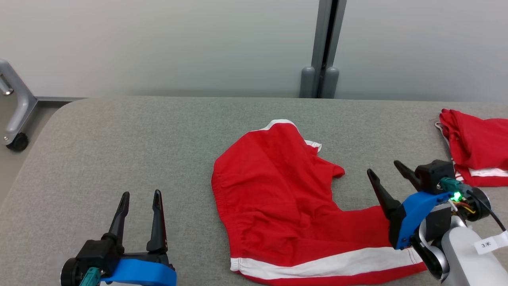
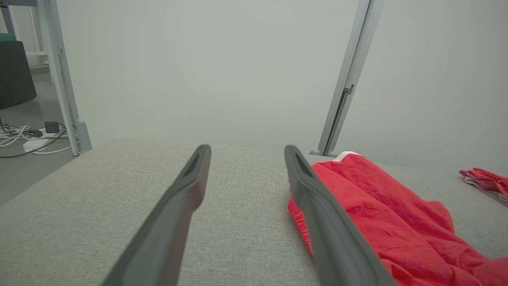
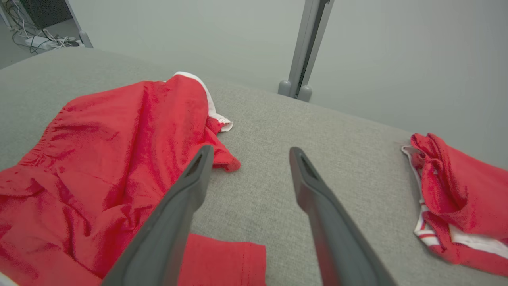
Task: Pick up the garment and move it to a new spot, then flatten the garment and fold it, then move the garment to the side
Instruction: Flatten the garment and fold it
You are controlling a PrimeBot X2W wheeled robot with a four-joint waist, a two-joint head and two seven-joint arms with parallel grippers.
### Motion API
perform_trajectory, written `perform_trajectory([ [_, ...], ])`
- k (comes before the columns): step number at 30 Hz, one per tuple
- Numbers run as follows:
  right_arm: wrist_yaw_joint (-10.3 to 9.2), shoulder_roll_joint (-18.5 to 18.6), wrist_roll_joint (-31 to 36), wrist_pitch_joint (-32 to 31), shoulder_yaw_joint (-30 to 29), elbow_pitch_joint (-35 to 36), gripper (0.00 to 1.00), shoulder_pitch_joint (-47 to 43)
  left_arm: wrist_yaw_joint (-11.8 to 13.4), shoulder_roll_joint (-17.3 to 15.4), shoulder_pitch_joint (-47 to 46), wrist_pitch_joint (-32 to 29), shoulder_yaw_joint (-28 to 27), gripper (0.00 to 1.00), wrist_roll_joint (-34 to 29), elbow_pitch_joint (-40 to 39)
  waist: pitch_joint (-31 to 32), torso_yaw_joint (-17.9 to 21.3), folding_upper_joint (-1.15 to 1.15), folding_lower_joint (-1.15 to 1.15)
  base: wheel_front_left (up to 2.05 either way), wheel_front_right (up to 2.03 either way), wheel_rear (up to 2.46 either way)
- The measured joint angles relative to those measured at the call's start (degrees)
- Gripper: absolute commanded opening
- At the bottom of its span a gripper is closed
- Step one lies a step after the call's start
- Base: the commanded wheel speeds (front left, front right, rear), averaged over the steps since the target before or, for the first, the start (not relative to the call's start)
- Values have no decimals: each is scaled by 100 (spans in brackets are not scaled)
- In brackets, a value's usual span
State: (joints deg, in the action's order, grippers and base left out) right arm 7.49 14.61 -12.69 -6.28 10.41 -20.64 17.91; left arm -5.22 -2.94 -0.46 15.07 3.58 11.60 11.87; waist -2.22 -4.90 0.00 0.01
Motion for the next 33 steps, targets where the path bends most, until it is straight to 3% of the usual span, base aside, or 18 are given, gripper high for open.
perform_trajectory([
  [9,0,160,-244,-494,159,-737,100,-242,-12,2,-116,0,76,100,49,0,-227,-253,0,0,0,0,0],
  [20,0,221,-187,-822,322,-1245,100,-188,21,0,-210,0,120,100,69,3,-337,-285,0,0,0,0,0],
  [21,0,212,-188,-829,367,-1300,97,-149,23,1,-213,0,137,100,88,4,-340,-289,0,0,0,0,0],
  [23,0,202,-211,-825,442,-1376,0,-79,41,1,-226,0,164,100,99,8,-337,-303,0,0,0,0,0],
  [31,0,165,-248,25,463,-1363,0,163,73,1,-193,0,116,100,92,35,-197,-244,0,0,0,0,0],
  [33,0,92,-268,491,331,-1216,0,163,73,1,-120,0,77,100,76,36,-98,-187,0,0,0,0,0],
])
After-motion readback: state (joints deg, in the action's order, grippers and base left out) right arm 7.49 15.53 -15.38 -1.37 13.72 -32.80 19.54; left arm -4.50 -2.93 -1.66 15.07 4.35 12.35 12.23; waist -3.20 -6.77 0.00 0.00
